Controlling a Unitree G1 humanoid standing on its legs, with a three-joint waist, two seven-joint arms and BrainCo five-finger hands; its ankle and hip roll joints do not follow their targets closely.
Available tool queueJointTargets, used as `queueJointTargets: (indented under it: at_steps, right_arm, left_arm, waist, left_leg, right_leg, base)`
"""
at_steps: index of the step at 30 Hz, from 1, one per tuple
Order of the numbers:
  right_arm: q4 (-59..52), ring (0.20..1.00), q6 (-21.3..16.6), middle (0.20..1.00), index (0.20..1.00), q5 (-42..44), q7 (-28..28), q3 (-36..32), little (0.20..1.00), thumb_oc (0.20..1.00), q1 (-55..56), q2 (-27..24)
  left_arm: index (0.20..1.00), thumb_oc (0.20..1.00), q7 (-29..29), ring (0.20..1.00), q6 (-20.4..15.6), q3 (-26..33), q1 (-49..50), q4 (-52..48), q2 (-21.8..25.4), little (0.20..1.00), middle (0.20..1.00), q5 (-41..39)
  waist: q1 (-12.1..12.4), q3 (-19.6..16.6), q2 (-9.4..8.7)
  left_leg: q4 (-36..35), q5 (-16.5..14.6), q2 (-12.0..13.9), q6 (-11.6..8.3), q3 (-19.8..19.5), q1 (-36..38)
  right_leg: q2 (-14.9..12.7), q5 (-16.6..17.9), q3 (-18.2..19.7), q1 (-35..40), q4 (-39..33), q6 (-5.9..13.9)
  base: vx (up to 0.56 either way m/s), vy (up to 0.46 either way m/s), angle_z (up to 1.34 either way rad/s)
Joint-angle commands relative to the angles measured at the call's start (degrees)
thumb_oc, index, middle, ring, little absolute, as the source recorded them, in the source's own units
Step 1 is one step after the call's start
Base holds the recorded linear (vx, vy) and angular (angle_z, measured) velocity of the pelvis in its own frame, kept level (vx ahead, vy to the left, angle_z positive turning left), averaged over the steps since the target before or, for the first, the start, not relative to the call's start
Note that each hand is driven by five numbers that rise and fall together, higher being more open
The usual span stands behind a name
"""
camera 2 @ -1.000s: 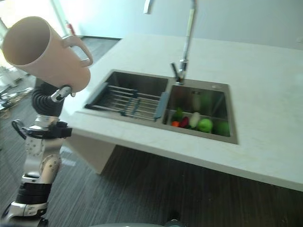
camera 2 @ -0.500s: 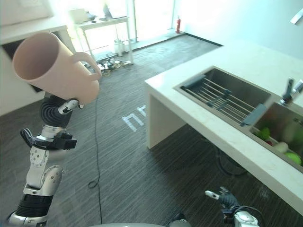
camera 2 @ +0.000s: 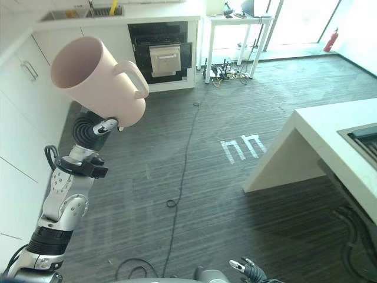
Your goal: Place the dishes in the dishwasher.
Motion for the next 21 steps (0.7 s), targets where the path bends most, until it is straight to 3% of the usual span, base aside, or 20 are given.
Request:
queueJointTargets:
  at_steps: [1, 13, 14, 16, 18, 20, 21]
  right_arm:
    - [-0.54, 1.0, -0.1, 1.0, 1.0, 3.06, -1.38, 0.3, 1.0, 1.0, -0.78, -4.84]
    - [1.27, 1.0, 0.04, 1.0, 1.0, -0.41, -0.84, -0.56, 1.0, 1.0, -1.11, -3.88]
    - [1.18, 1.0, 0.06, 1.0, 1.0, -0.49, -0.92, -0.6, 1.0, 1.0, -1.07, -3.66]
    - [0.77, 1.0, -0.54, 1.0, 1.0, -0.17, -1.5, -0.59, 1.0, 1.0, -0.96, -2.87]
    - [0.94, 1.0, -1.6, 1.0, 1.0, -0.88, -0.92, -0.72, 1.0, 1.0, -0.34, -2.64]
    - [2.8, 1.0, -3.29, 1.0, 1.0, -1.74, 0.16, -0.97, 1.0, 1.0, 0.87, -2.58]
    - [3.57, 1.0, -3.71, 1.0, 1.0, -2.09, 0.59, -0.95, 1.0, 1.0, 1.24, -2.54]
  left_arm:
    - [0.2, 0.2, -1.1, 0.2, -2.48, 0.94, -1.22, -3.55, -0.29, 0.2, 0.2, -3.3]
    - [0.2, 0.2, -0.59, 0.2, -0.5, 3.24, 1.96, -4.52, 0.3, 0.2, 0.2, -2.57]
    - [0.2, 0.2, -0.82, 0.2, -0.53, 3.21, 1.82, -4.25, 0.36, 0.2, 0.2, -2.7]
    - [0.2, 0.2, -1.8, 0.2, -0.1, 3.2, 1.08, -3.64, 0.67, 0.2, 0.2, -2.93]
    - [0.2, 0.2, -2.26, 0.2, -0.48, 3.12, 0.97, -2.77, 0.93, 0.2, 0.2, -3.25]
    - [0.2, 0.2, -3.2, 0.2, -0.65, 3.39, 0.81, -1.36, 0.64, 0.2, 0.2, -3.28]
    - [0.2, 0.2, -3.15, 0.2, -0.43, 3.46, 0.65, -1.08, 0.52, 0.2, 0.2, -3.33]
  waist:
    - [-1.62, -1.96, -1.39]
    - [-1.0, -3.79, -0.22]
    - [-1.17, -3.53, -0.19]
    - [-1.82, -1.96, -0.02]
    - [-2.04, -0.16, 1.0]
    - [-2.87, 1.04, 1.12]
    - [-2.98, 1.21, 0.88]
  left_leg:
    - [-2.45, 1.71, 8.0, -0.81, 4.96, 0.71]
    - [-3.58, 0.72, 6.48, 1.05, 5.22, 0.48]
    - [-3.58, 0.68, 6.25, 1.42, 5.11, 0.57]
    - [-3.58, 0.84, 5.51, 2.67, 4.64, 0.91]
    - [-3.58, 1.2, 6.01, 2.85, 4.2, 1.46]
    - [-3.58, 0.57, 5.93, 3.0, 3.48, 2.75]
    - [-3.58, 0.1, 5.71, 3.02, 3.45, 3.25]
  right_leg:
    - [-0.09, 2.27, -1.76, 0.45, -1.99, 4.88]
    - [-2.01, 2.03, -2.88, -0.39, -0.34, 6.06]
    - [-2.35, 2.21, -2.7, -1.44, 2.24, 6.38]
    - [-3.4, 4.51, -2.65, -7.07, 14.02, 8.12]
    - [-4.29, 6.97, -3.69, -11.77, 26.81, 7.94]
    - [-4.0, 8.16, -2.84, -15.51, 33.21, 8.0]
    - [-5.04, 8.92, -4.03, -16.65, 32.79, 8.26]
  base:
    - [-0.01, 0.144, 0.79]
    - [0.08, 0.156, 0.05]
    - [0.09, 0.189, -0.03]
    - [0.07, 0.178, -0.03]
    - [0.08, 0.168, -0.06]
    - [0.14, 0.09, -0.07]
    - [0.29, -0.084, -0.01]
